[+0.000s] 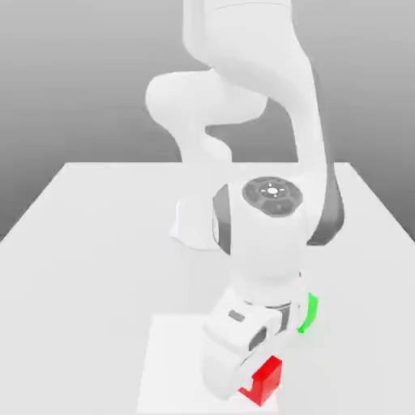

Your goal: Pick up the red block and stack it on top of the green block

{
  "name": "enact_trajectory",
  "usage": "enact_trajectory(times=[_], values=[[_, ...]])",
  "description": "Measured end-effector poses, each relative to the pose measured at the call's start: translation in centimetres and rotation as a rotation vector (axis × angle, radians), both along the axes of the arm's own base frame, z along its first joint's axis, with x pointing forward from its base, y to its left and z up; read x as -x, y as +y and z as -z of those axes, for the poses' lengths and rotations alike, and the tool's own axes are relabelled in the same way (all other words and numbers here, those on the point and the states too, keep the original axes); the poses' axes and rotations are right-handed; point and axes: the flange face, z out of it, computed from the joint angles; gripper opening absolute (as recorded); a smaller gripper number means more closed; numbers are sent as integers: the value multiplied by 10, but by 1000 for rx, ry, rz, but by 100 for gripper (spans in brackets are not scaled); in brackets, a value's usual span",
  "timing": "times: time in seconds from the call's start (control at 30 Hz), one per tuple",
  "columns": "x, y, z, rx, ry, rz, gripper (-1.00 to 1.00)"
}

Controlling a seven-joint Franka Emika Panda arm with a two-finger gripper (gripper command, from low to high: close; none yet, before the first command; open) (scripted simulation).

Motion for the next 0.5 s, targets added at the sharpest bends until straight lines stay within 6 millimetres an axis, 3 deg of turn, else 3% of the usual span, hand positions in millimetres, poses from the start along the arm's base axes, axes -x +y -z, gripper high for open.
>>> enact_trajectory(times=[0.1, 0.23, 0.43, 0.5], values=[[10, 8, -31, -2, 1, -28, -100], [61, 53, -51, -8, 2, -196, -100], [145, 88, -67, -3, 1, -427, -100], [155, 91, -57, -1, 1, -457, -100]])
